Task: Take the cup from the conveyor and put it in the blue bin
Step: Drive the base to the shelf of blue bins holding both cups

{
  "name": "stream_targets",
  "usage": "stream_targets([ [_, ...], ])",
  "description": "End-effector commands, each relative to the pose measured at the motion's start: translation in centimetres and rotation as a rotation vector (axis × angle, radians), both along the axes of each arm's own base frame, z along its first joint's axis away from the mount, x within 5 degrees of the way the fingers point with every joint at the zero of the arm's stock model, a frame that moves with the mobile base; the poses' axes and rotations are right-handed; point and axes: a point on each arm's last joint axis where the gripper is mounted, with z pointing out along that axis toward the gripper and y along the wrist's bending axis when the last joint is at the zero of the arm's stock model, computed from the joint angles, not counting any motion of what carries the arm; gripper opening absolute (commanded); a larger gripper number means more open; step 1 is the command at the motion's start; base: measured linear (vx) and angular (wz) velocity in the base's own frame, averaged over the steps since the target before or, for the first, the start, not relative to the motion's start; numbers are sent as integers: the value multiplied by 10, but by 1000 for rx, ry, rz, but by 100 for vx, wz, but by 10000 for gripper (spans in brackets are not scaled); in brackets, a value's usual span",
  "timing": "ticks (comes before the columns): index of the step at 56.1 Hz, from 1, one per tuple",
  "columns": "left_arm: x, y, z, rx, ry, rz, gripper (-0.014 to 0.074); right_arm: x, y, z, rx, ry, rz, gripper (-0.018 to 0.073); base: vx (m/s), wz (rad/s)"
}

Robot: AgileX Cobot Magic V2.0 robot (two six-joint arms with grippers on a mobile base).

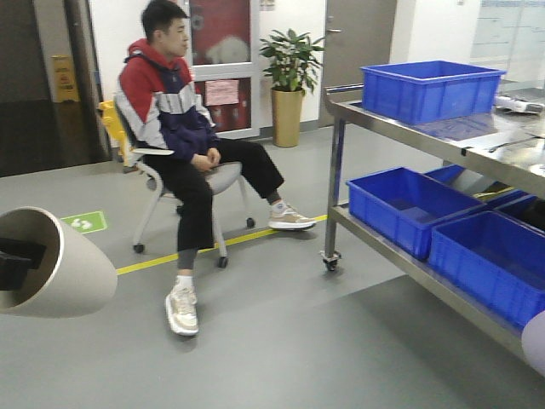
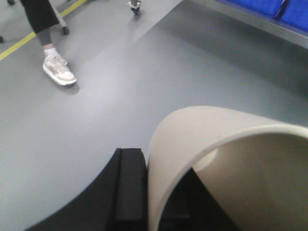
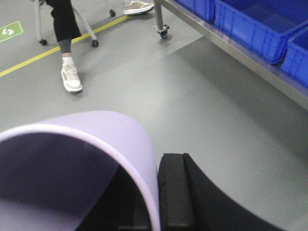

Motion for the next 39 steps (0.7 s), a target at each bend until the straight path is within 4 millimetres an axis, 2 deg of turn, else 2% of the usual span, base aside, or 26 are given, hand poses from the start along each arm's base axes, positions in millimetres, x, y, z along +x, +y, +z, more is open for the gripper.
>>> stream_targets([
  [1, -5, -2, 20, -49, -118, 3, 0, 2, -1, 16, -10, -111, -6, -9, 30, -28],
  [39, -5, -2, 20, -49, -118, 3, 0, 2, -1, 16, -10, -111, -6, -9, 38, -20],
])
